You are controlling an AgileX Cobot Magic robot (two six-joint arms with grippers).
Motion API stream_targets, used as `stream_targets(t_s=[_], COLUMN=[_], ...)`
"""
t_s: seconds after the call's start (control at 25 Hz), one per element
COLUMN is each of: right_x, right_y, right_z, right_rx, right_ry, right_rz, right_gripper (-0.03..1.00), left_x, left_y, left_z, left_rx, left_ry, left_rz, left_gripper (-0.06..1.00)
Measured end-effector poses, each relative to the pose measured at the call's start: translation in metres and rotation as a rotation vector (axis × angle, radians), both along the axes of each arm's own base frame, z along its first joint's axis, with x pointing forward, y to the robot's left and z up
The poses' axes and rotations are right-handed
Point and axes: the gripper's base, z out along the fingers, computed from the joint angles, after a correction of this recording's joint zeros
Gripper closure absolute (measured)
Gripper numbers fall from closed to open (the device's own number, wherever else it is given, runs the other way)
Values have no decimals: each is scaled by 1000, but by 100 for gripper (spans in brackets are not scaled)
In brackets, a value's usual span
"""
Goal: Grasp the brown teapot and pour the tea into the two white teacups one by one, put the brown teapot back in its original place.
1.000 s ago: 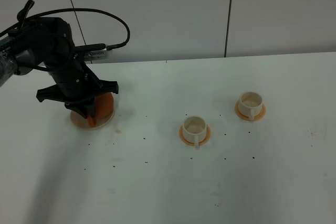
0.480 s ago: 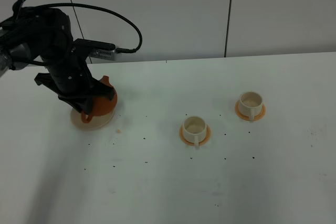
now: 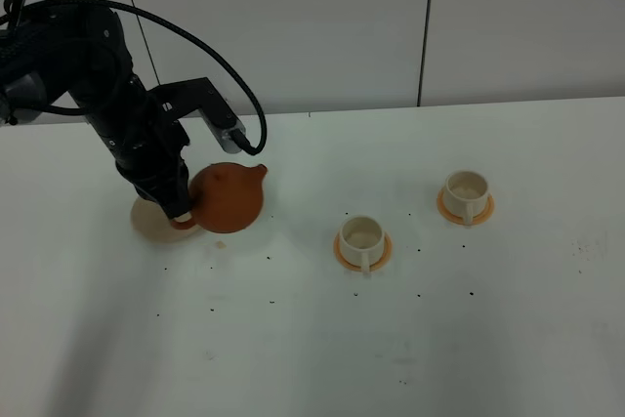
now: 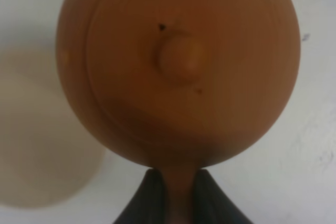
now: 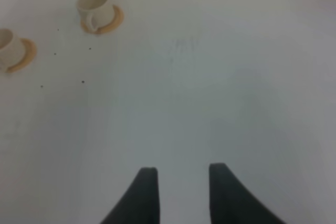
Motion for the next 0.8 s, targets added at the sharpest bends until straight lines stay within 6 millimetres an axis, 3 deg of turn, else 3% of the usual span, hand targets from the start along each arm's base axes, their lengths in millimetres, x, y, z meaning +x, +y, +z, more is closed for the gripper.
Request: stream_targets(t_s=[0.16, 0.6, 0.8], right_x=[0, 0, 0], right_y=[0, 0, 0], right_z=[0, 0, 0], right_rx=[0, 0, 0], right_ry=[0, 0, 0], right_rz=[0, 0, 0], right_gripper=[73, 73, 73], left_x=[0, -2, 2], left_y=[-1, -1, -8], left_z=[0, 6, 22], left_rx=[-2, 6, -7], left_ry=[-7, -15, -70], left_rz=[-75, -24, -33], left_gripper=[77, 77, 77])
